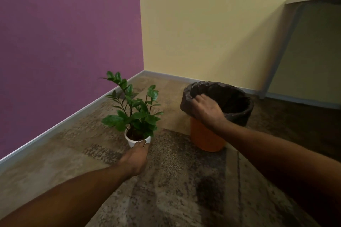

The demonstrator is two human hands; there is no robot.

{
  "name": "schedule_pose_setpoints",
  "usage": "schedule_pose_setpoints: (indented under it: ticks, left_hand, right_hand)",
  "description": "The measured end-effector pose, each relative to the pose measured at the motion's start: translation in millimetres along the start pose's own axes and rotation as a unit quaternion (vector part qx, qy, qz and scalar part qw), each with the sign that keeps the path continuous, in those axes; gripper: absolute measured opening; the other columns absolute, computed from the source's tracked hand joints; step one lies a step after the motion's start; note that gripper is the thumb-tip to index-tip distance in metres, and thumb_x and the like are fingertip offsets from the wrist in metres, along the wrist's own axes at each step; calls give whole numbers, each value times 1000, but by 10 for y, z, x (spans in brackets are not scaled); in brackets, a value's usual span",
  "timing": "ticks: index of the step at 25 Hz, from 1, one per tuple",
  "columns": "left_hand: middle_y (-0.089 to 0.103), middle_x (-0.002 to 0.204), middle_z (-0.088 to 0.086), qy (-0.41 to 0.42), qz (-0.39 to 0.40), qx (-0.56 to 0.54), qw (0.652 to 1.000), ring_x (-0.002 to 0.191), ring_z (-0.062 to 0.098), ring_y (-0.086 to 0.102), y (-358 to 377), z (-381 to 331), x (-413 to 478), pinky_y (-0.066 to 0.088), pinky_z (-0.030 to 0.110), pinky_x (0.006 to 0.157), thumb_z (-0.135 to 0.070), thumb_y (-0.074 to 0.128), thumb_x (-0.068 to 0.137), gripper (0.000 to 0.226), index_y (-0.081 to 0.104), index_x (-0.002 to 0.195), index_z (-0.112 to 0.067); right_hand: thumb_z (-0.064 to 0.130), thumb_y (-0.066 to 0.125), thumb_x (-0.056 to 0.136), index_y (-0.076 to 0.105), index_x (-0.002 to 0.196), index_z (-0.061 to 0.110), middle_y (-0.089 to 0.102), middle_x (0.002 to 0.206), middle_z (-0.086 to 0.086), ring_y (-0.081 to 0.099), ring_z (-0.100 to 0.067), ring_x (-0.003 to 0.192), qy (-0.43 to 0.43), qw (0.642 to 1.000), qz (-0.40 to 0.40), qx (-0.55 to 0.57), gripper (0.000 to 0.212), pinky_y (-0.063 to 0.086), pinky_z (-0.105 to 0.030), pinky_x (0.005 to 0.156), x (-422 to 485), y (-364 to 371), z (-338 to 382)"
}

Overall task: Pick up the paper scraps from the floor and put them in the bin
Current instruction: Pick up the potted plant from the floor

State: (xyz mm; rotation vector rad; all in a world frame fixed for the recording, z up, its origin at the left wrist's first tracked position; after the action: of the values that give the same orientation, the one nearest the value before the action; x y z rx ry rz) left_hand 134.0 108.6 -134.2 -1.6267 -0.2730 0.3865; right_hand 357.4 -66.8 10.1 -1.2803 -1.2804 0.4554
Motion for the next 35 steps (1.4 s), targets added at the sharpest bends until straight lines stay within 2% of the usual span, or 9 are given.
schedule_pose_setpoints:
  ticks: [3,5,8,11,14,18,22,30,35]
  left_hand:
    - [45,144,13,-35,17,-4,999,130,30,46,35,77,-53,44,42,107,-16,44,96,45,43,141,-10]
    - [45,144,11,-75,14,-8,997,131,29,46,67,138,-93,44,41,108,-17,45,98,44,44,141,-12]
    - [38,154,11,-128,-43,-19,991,139,28,41,97,234,-97,40,39,114,-19,44,101,53,33,152,-10]
    - [25,164,12,-131,-90,-13,987,150,28,29,107,336,-24,32,38,121,-18,41,102,62,20,159,-7]
    - [21,167,11,-114,-91,-4,989,154,26,21,166,452,93,29,38,124,-17,44,101,66,17,160,-8]
    - [24,166,7,-103,-87,12,991,155,21,20,358,547,239,27,35,125,-12,42,102,62,20,160,-11]
    - [27,166,6,-97,-114,11,989,155,18,22,466,597,366,20,31,126,-9,46,100,64,24,160,-13]
    - [45,157,-4,-85,-109,35,990,148,13,39,360,662,446,35,28,120,-19,60,94,60,43,152,-22]
    - [61,134,0,-74,-58,98,991,123,21,58,195,608,406,51,35,96,-13,52,95,42,53,136,-21]
  right_hand:
    - [15,54,100,59,125,6,63,112,-15,60,-30,100,-139,986,91,34,27,53,-41,84,-223,336,517]
    - [18,52,101,59,125,7,62,116,-14,60,-29,104,-177,970,160,47,27,54,-42,85,-298,598,851]
    - [22,51,99,62,117,8,63,114,-13,60,-31,106,-188,960,199,58,25,53,-44,88,-239,891,1313]
    - [19,49,98,58,127,9,60,125,-15,57,-34,116,-126,968,189,110,33,51,-45,93,-85,1096,1608]
    - [13,49,99,44,147,9,56,139,-17,54,-34,125,-92,970,164,154,49,49,-44,101,21,1283,1789]
    - [10,42,104,29,158,7,37,160,-14,34,-29,149,-107,971,137,166,56,29,-35,123,41,1556,1899]
    - [12,43,103,39,154,10,47,155,-10,40,-25,145,-98,975,101,174,52,26,-33,123,38,1730,1946]
    - [18,50,99,61,132,18,70,124,-5,58,-25,119,-81,978,119,151,35,41,-35,102,206,1828,1971]
    - [18,45,101,55,136,16,64,131,-7,54,-27,125,-115,976,146,115,36,43,-38,104,204,1776,1931]
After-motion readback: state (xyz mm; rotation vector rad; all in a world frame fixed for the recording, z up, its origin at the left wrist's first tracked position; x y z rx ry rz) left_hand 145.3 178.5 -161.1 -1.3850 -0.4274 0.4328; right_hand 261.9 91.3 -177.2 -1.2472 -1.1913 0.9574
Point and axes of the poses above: each hand's wrist, its own x-axis towards the middle knuckle, its own y-axis out of the palm, z = x × y, the point moved 2 cm from there along x, towards the middle knuckle
